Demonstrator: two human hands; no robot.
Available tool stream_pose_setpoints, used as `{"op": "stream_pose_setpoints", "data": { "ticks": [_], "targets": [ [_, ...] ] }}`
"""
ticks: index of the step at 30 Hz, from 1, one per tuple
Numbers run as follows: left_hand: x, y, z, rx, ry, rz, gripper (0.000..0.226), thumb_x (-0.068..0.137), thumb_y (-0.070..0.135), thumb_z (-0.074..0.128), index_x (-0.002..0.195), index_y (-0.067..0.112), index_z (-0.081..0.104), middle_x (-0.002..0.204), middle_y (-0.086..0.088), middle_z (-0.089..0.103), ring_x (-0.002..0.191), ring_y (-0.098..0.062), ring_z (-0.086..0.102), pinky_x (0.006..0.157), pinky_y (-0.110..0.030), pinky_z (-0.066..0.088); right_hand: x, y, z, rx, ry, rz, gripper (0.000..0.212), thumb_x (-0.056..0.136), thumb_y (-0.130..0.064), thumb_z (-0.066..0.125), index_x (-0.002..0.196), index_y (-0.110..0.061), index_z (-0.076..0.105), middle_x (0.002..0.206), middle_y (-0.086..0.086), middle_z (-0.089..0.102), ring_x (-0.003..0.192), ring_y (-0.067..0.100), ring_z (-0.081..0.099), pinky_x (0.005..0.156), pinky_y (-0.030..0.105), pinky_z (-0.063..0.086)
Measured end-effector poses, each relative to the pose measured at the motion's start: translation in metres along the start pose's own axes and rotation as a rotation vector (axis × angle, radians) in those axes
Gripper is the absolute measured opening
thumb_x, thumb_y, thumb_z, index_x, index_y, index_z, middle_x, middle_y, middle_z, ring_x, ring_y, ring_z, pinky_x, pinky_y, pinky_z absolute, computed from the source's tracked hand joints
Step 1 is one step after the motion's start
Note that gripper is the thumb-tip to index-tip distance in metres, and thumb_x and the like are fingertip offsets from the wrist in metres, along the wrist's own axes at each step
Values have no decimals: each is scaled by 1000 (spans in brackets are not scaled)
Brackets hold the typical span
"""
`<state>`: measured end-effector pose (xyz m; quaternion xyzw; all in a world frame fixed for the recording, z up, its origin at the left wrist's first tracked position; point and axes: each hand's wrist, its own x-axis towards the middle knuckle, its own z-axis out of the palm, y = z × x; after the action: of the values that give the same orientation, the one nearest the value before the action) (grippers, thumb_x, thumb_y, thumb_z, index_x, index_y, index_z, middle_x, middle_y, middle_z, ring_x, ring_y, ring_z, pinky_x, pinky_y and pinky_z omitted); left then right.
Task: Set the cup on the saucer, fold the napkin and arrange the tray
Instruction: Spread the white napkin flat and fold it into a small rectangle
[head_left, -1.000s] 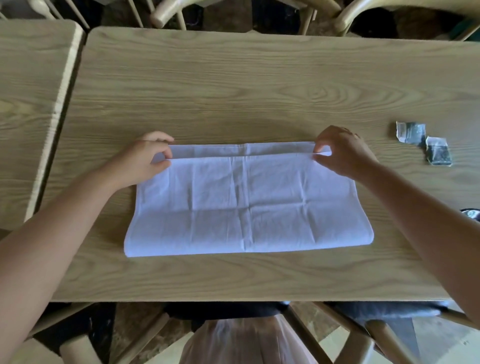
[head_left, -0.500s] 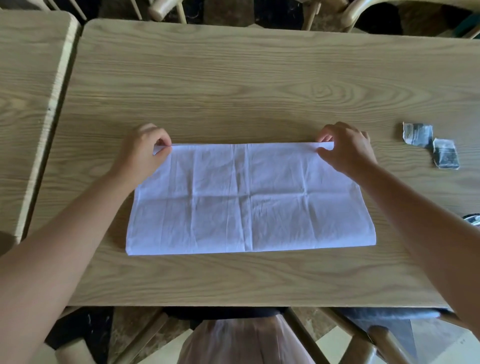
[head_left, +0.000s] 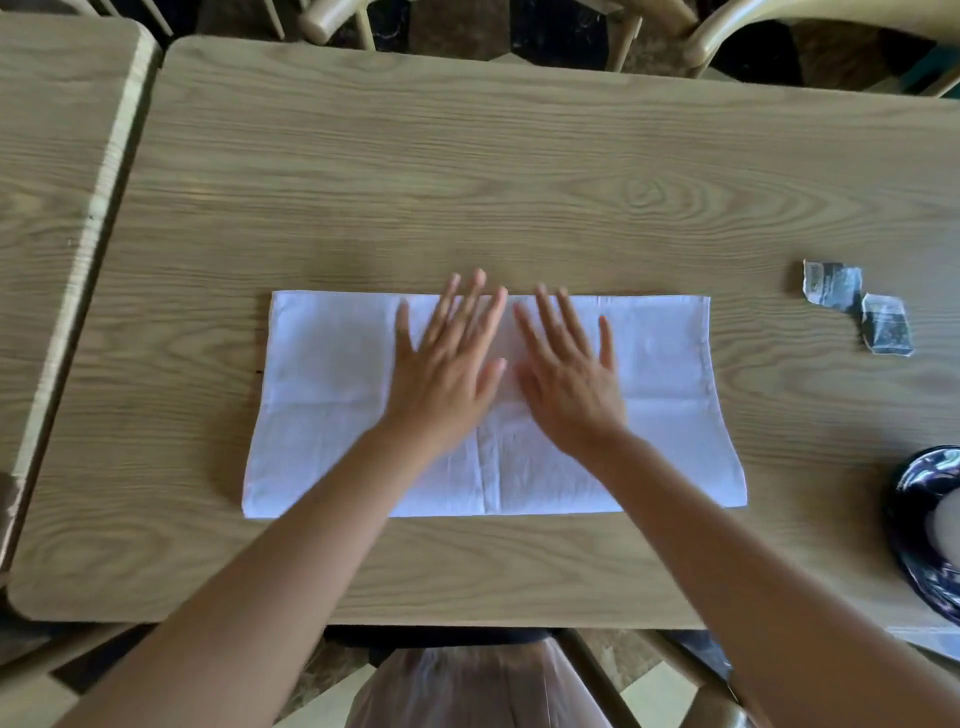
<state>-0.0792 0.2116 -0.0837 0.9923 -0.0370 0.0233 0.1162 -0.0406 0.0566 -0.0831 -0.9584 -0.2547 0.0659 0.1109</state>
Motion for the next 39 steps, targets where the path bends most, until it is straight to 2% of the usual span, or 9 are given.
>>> {"op": "stream_pose_setpoints", "data": {
  "ticks": [2, 6, 12, 19, 22, 24, 30, 34, 39],
  "targets": [
    [-4, 4, 12, 52, -83, 6, 57, 90, 41, 35, 144, 27, 24, 154, -3, 23, 142, -22, 19, 109, -59, 16, -4, 2, 9, 9, -48, 1, 55, 94, -35, 35, 146, -24, 20, 156, 3, 15, 144, 19, 10, 115, 52, 7],
    [-9, -26, 11, 54, -80, -13, 62, 84, 52, 34, 142, 30, 32, 153, -4, 27, 141, -25, 23, 108, -56, 20, -10, 37, 1, -18, -1, 64, 63, 87, -46, 23, 146, -22, 22, 155, 1, 20, 143, 16, 15, 114, 47, 8],
    [-49, -93, -8, 116, -42, -316, 67, 82, 57, 27, 144, 31, 26, 155, -8, 21, 142, -25, 20, 110, -54, 15, -32, 99, -14, -101, 31, 234, 68, 86, -48, 18, 147, -19, 14, 156, 0, 16, 144, 13, 11, 115, 47, 5],
    [-51, -79, -25, 59, -12, -411, 64, 90, 47, 32, 146, 21, 18, 156, -12, 15, 143, -22, 13, 110, -61, 4, -36, 77, -20, -82, 45, 329, 64, 94, -46, 26, 148, -16, 10, 158, -1, 9, 144, 13, 2, 113, 54, -6],
    [-54, -23, -23, 32, 117, -227, 59, 90, 40, 32, 144, 19, 24, 152, -13, 27, 140, -26, 25, 108, -61, 8, -55, 21, -15, -41, 146, 253, 62, 92, -45, 22, 147, -16, 16, 156, 0, 15, 144, 14, 7, 112, 51, -7],
    [-61, 20, -12, 5, 106, -86, 55, 91, 36, 32, 144, 23, 26, 152, -10, 29, 140, -23, 25, 109, -59, 10, -70, -16, -4, -14, 154, 167, 59, 92, -39, 25, 147, -18, 17, 156, 0, 16, 143, 15, 8, 112, 49, -7],
    [-79, 47, 16, -10, -95, -111, 53, 90, 27, 30, 143, 25, 30, 154, -6, 22, 142, -23, 21, 108, -59, 17, -91, -36, 26, 11, -51, 190, 56, 96, -32, 29, 147, -28, 6, 158, -1, 6, 141, 14, -11, 114, 49, -6],
    [-78, 43, 18, 34, -132, -130, 53, 90, 38, 30, 142, 33, 27, 155, -2, 22, 142, -22, 19, 106, -65, 15, -91, -33, 24, 24, -47, 200, 56, 93, -42, 23, 146, -34, 9, 158, -1, 8, 143, 15, -5, 114, 50, -3],
    [-96, 6, 13, 84, -124, -224, 74, 77, 72, 30, 143, 42, 17, 157, 0, 13, 144, -25, 9, 98, -75, 8, -102, 1, 16, -22, -38, 237, 67, 85, -60, 30, 145, -40, 7, 158, -4, 6, 145, 18, 0, 112, 58, 1]
  ]
}}
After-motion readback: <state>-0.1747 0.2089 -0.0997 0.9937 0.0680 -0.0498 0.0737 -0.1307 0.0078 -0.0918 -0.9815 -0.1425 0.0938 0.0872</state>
